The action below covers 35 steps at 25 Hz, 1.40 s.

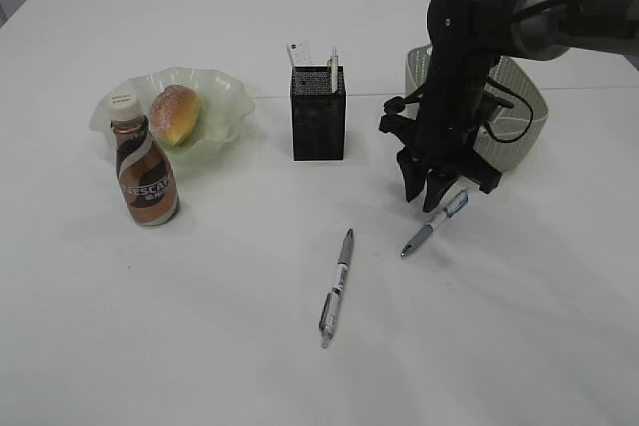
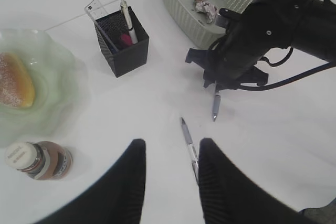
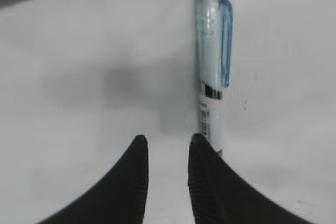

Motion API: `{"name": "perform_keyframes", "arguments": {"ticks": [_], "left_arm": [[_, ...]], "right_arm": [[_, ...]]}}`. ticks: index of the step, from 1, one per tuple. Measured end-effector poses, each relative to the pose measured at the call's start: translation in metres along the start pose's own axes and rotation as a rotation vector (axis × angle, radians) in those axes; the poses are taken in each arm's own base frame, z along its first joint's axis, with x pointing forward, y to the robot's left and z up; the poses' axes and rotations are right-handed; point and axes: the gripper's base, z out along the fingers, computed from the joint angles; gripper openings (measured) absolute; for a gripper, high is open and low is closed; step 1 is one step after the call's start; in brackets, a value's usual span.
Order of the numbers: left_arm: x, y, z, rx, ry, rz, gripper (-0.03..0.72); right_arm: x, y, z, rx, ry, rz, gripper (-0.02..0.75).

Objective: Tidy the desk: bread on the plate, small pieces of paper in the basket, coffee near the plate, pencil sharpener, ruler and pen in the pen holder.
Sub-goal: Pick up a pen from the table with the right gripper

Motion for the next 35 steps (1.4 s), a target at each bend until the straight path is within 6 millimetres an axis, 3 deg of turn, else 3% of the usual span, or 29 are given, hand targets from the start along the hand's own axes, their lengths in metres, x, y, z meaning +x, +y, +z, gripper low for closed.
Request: {"name": "perform_keyframes", "arguments": {"ticks": [9,22,35], "left_arm": [[0.0,0.0,0.0,0.0,0.002,0.0,0.247],[0.0,0.0,0.0,0.0,0.002,0.0,0.248],[0.0,0.0,0.0,0.0,0.002,0.0,0.247]], "right_arm": [[0.015,0.006,0.0,-0.006,0.02,-0.051,0.223],[0.017,0.006,-0.032,-0.063,-0.019,-0.16,0.223],[0.017,0.005,-0.033,-0.061,-0.023,-0.192,0.224]]}}
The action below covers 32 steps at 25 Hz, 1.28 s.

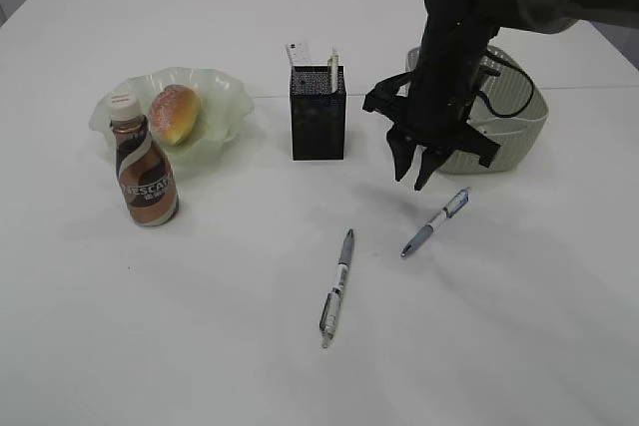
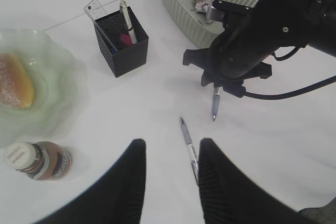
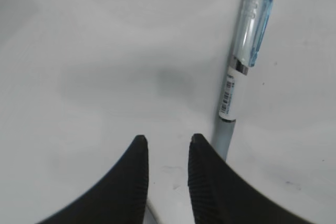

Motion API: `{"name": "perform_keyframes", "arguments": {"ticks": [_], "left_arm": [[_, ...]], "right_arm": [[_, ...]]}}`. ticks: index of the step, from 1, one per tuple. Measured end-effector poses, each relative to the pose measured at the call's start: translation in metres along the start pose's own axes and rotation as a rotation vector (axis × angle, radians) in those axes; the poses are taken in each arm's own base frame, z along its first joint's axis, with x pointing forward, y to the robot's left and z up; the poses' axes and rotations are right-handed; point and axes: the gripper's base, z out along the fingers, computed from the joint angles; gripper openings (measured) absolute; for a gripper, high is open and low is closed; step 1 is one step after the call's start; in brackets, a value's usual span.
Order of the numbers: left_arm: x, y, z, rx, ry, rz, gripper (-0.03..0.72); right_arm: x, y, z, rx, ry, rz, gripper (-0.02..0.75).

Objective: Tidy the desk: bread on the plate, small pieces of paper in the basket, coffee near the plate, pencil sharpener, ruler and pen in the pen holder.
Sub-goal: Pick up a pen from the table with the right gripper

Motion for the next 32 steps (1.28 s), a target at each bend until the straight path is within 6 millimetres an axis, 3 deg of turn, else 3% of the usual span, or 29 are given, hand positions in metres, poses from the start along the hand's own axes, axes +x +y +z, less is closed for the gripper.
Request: {"name": "perform_keyframes", "arguments": {"ticks": [12,14,20,32], "left_arm": [[-0.0001,0.0005,0.0,-0.006,-0.001,0.002,0.247],[-0.0001,0.0005,0.0,-0.006,-0.001,0.002,0.247],[-0.0002,0.0014,0.0,-0.015,-0.002,0.005,0.247],[-0.0002,0.0014,0.0,-0.015,-0.002,0.005,0.247]], "right_arm": [[-0.0005,-0.0003,0.0,0.004,-0.005,-0.005,0.249],[-0.0007,-0.0005,0.0,0.006,-0.008,0.0,0.29],[-0.0012,-0.0008,0.0,0.009,-0.013,0.025,0.531],[-0.005,-0.0036,-0.0002,0.041,-0.054,-0.055,0.568]]}}
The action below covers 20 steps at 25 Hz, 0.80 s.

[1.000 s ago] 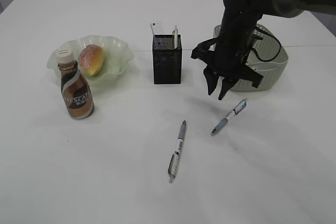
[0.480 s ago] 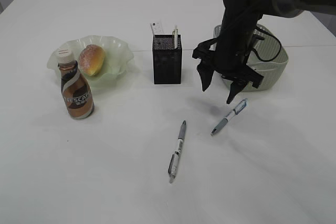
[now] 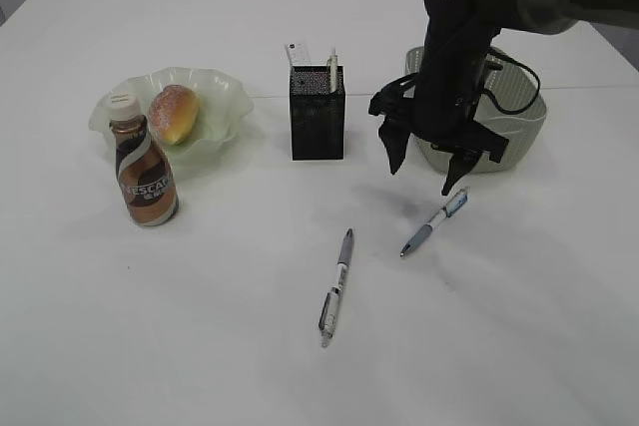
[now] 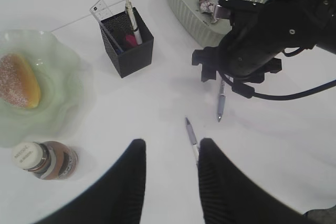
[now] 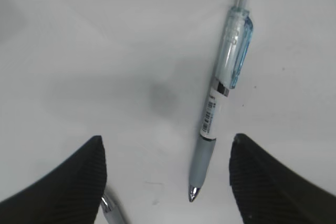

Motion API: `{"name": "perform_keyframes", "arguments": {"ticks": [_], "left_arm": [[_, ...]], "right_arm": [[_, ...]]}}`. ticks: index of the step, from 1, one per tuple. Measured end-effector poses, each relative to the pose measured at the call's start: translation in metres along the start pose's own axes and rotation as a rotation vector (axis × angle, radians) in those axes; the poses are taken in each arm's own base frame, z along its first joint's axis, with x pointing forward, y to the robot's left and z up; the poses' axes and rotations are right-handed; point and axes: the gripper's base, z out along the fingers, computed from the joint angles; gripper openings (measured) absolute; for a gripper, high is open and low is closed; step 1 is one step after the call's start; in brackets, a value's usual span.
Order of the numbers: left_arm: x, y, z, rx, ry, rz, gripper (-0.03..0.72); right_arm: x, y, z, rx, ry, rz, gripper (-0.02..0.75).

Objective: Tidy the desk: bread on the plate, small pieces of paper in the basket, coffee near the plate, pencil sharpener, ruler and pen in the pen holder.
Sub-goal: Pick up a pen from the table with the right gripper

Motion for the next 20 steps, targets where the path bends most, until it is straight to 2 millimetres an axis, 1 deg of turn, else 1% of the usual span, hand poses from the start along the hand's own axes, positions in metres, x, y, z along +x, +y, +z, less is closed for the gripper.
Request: {"name": "perform_keyframes", "arguments": {"ticks": [3,6,8,13,20], "left_arm": [[0.0,0.0,0.0,-0.001,0.0,0.0,0.247],[0.0,0.0,0.0,-0.001,0.0,0.0,0.247],[0.0,0.0,0.0,-0.001,0.0,0.0,0.247],[0.0,0.0,0.0,-0.001,0.0,0.0,0.247],[0.0,-0.001,0.0,0.012,0.002,-0.004,0.247]], "right_arm": [[0.004,-0.002,0.006,0.004,0.034,-0.02,0.569],[0.015,-0.011,0.022,0.045,0.105,-0.012,0.57],[0.02,-0.018,0.028,0.077,0.123,-0.016,0.571],[0.02,-0.022,0.025,0.096,0.104,-0.027,0.571],[0.019,-0.023,0.025,0.108,0.089,0.042,0.571]]}}
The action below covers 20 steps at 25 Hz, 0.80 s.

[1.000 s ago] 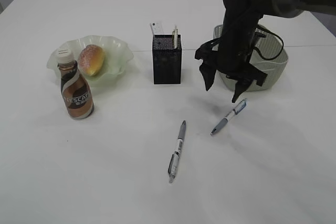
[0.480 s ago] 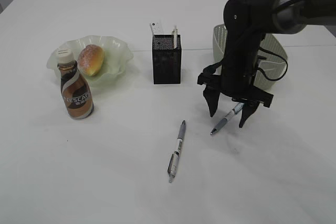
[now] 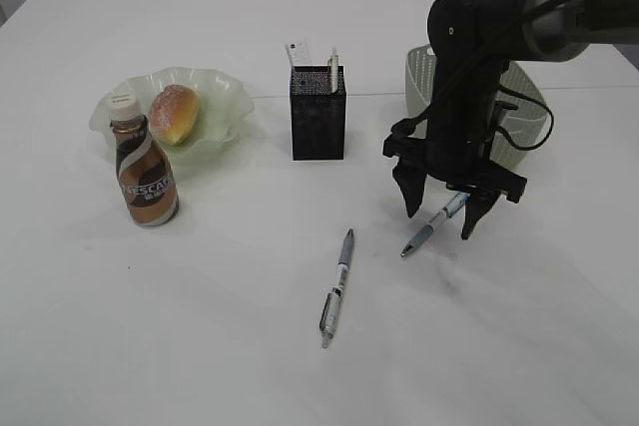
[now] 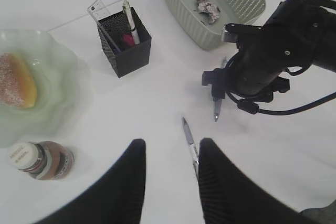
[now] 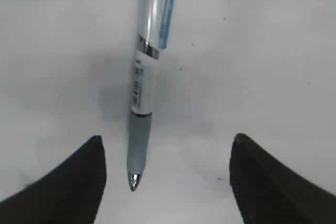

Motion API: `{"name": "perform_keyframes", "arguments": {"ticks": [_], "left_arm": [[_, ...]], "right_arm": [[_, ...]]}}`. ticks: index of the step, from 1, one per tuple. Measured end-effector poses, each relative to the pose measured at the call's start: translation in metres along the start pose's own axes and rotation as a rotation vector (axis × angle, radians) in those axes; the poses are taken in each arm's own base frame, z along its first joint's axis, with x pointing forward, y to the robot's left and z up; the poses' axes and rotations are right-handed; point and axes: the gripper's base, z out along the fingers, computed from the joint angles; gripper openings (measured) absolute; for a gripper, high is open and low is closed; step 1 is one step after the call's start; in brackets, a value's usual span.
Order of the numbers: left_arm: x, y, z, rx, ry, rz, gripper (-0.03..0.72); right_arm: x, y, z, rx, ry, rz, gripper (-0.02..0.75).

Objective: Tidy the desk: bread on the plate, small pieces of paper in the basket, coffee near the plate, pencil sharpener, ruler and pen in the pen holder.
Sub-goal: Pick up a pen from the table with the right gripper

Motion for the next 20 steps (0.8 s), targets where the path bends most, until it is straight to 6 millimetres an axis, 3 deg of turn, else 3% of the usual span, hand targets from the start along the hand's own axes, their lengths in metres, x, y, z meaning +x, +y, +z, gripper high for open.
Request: {"name": "perform_keyframes", "arguments": {"ticks": [10,20], "left_arm": [[0.001,-0.004,0.0,0.048,0.007,-0.015,0.246],[0.001,-0.004,0.0,0.049,0.008,-0.016,0.246]], "right_arm": [[-0.001,0.0,0.001,0.003,-0.004,0.04,0.569],[-0.001,0.0,0.01,0.022,0.006,0.048,0.494]]}}
